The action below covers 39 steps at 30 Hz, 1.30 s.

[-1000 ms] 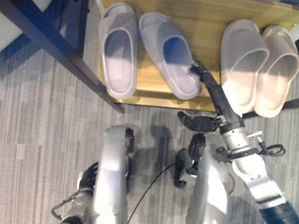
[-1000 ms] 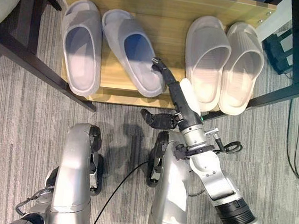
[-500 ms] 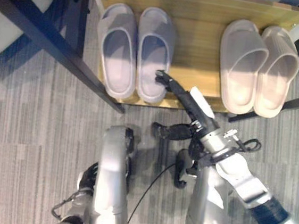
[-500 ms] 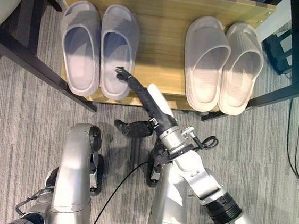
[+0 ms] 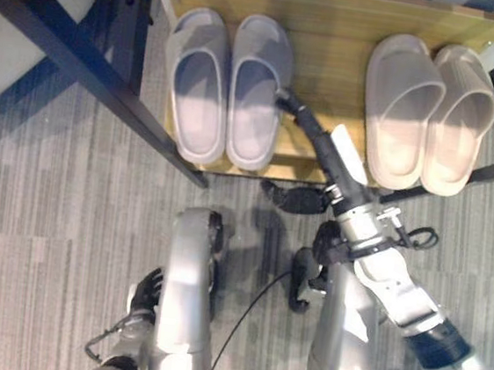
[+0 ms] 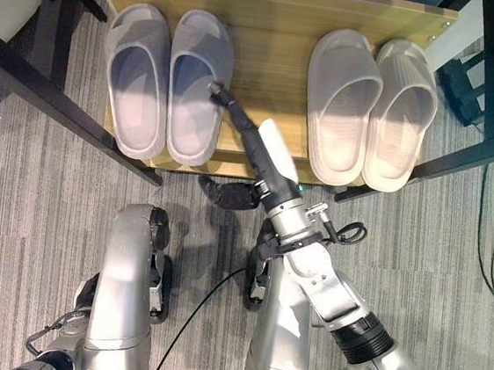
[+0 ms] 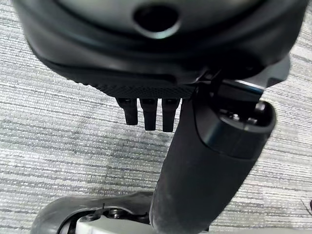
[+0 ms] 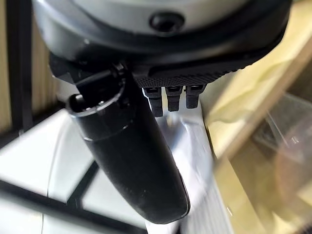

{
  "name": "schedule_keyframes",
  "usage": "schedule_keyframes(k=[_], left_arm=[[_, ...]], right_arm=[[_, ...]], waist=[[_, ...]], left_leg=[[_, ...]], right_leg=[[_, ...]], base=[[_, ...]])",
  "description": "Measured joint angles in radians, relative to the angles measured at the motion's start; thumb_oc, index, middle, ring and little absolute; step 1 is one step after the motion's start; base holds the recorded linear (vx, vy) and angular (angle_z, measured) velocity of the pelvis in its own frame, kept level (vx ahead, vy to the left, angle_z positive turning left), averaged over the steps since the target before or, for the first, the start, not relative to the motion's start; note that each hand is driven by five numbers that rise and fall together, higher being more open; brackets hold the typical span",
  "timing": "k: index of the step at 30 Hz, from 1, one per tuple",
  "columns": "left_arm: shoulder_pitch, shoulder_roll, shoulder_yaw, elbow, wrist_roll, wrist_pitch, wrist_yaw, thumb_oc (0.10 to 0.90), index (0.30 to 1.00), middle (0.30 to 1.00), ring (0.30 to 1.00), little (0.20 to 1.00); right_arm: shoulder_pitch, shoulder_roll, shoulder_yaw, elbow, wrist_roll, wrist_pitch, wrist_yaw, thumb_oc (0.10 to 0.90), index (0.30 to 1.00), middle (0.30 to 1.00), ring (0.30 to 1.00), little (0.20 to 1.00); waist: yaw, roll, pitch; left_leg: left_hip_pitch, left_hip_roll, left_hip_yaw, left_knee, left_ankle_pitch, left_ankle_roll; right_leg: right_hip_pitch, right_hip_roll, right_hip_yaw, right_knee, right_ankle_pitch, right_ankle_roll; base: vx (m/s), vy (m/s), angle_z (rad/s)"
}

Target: Arrange the slippers neatly on the shoe rack.

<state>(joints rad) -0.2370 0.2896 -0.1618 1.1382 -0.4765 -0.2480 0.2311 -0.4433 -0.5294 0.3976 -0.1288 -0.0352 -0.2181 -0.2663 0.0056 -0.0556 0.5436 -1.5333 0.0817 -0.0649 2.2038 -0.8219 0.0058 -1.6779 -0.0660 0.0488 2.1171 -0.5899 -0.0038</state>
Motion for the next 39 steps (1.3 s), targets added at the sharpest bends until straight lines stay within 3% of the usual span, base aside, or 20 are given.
schedule_keyframes(k=[7,10,13,15,18,19,24,27,31,32,35,37,39], left_arm=[[-0.032,-0.004,0.012,-0.008,0.024,-0.016,0.001,0.800,0.900,0.900,0.900,0.900],[-0.110,-0.010,0.079,-0.004,0.028,-0.021,0.009,0.800,0.900,0.900,0.900,0.900],[-0.133,-0.011,0.127,-0.053,0.004,-0.048,0.029,0.800,0.900,0.900,0.900,0.900],[-0.139,-0.010,0.130,-0.090,-0.030,-0.060,0.029,0.800,0.900,0.900,0.900,0.900],[-0.128,-0.021,0.133,-0.108,-0.031,-0.082,0.027,0.800,0.900,0.900,0.900,0.900],[-0.110,-0.032,0.139,-0.114,-0.036,-0.092,0.026,0.800,0.900,0.900,0.900,0.900],[-0.066,-0.038,0.128,-0.079,-0.059,-0.101,0.021,0.800,0.900,0.900,0.900,0.900],[-0.016,-0.039,0.154,-0.030,-0.061,-0.100,0.011,0.800,0.900,0.900,0.900,0.900],[0.043,-0.036,0.161,-0.028,-0.059,-0.096,-0.004,0.800,0.900,0.900,0.900,0.900],[0.052,-0.039,0.157,-0.027,-0.058,-0.081,-0.008,0.800,0.900,0.900,0.900,0.900],[0.069,-0.032,0.083,-0.024,0.005,-0.068,-0.024,0.800,0.900,0.900,0.900,0.900],[0.088,-0.025,0.026,-0.031,0.085,-0.069,-0.003,0.800,0.900,0.900,0.900,0.900],[0.109,-0.018,-0.033,-0.047,0.215,-0.048,-0.007,0.800,0.900,0.900,0.900,0.900]], right_arm=[[0.111,-0.016,-0.093,-0.033,0.000,-0.093,-0.027,0.800,0.900,0.900,0.900,0.900],[0.217,0.000,-0.153,-0.029,0.008,-0.117,-0.044,0.800,0.900,0.900,0.900,0.900],[0.286,0.048,-0.150,0.002,0.132,-0.131,-0.025,0.800,0.900,0.900,0.900,0.900],[0.292,0.085,-0.144,0.065,0.209,-0.137,-0.006,0.800,0.900,0.900,0.900,0.900],[0.302,0.094,-0.136,0.126,0.245,-0.132,-0.003,0.800,0.900,0.900,0.900,0.900],[0.322,0.093,-0.136,0.127,0.243,-0.132,-0.001,0.800,0.900,0.900,0.900,0.900],[0.285,0.079,-0.094,0.141,0.190,-0.139,0.023,0.800,0.900,0.900,0.900,0.900],[0.301,0.097,-0.058,0.260,0.154,-0.150,0.050,0.800,0.900,0.900,0.900,0.900],[0.363,0.105,-0.064,0.386,0.154,-0.140,0.057,0.800,0.900,0.900,0.900,0.900],[0.371,0.123,-0.076,0.466,0.156,-0.130,0.062,0.800,0.900,0.900,0.900,0.900],[0.447,0.193,-0.125,0.632,0.223,-0.086,0.085,0.800,0.900,0.900,0.900,0.900],[0.473,0.217,-0.142,0.679,0.272,-0.089,0.107,0.800,0.900,0.900,0.900,0.900],[0.460,0.306,-0.215,0.858,0.360,-0.094,0.123,0.800,0.900,0.900,0.900,0.900]], waist=[[0.010,0.000,0.000],[0.016,0.002,-0.002],[0.003,0.009,-0.012],[0.006,0.022,-0.031],[0.022,0.029,-0.101],[0.030,0.032,-0.134],[0.028,0.016,-0.178],[0.027,-0.016,-0.212],[0.026,-0.024,-0.232],[0.024,-0.029,-0.233],[0.023,-0.030,-0.241],[0.020,-0.031,-0.259],[0.011,-0.032,-0.262]], left_leg=[[0.000,-0.001,0.008,-0.010,-0.005,-0.013],[0.003,-0.001,0.004,-0.142,0.046,-0.029],[0.034,-0.008,0.004,-0.311,0.121,-0.036],[0.051,-0.008,-0.003,-0.414,0.160,-0.042],[0.091,-0.010,-0.015,-0.568,0.216,-0.055],[0.118,-0.006,-0.017,-0.621,0.233,-0.049],[0.283,0.004,-0.021,-0.826,0.303,-0.055],[0.440,0.003,0.002,-1.011,0.371,-0.055],[0.576,-0.005,0.017,-1.162,0.423,-0.047],[0.636,-0.017,0.021,-1.251,0.465,-0.048],[0.838,-0.039,0.028,-1.524,0.583,-0.048],[0.897,-0.039,0.029,-1.597,0.610,-0.048],[1.030,-0.035,0.041,-1.730,0.665,-0.054]], right_leg=[[-0.012,0.002,0.014,0.001,-0.006,0.000],[0.013,-0.014,-0.013,-0.129,0.023,-0.012],[0.070,-0.030,-0.039,-0.283,0.062,-0.025],[0.102,-0.043,-0.069,-0.387,0.083,-0.055],[0.159,-0.038,-0.098,-0.538,0.128,-0.047],[0.194,-0.045,-0.114,-0.593,0.140,-0.059],[0.377,-0.034,-0.145,-0.803,0.196,-0.056],[0.531,-0.029,-0.141,-0.977,0.251,-0.041],[0.667,-0.031,-0.143,-1.122,0.296,-0.027],[0.728,-0.038,-0.144,-1.200,0.322,-0.008],[0.925,-0.055,-0.169,-1.438,0.417,-0.001],[0.982,-0.053,-0.174,-1.504,0.433,0.014],[1.103,-0.051,-0.196,-1.621,0.475,0.028]], base=[[-0.03,-0.004,0.00],[-0.15,0.013,-0.01],[-0.09,0.064,0.14],[-0.15,0.092,0.04],[-0.16,0.042,0.03],[-0.16,0.046,0.02],[-0.10,0.018,0.03],[0.00,0.005,0.03],[0.01,-0.014,0.07],[-0.01,-0.070,0.18],[0.03,-0.025,0.23],[0.12,-0.021,0.05],[0.11,-0.037,-0.03]])
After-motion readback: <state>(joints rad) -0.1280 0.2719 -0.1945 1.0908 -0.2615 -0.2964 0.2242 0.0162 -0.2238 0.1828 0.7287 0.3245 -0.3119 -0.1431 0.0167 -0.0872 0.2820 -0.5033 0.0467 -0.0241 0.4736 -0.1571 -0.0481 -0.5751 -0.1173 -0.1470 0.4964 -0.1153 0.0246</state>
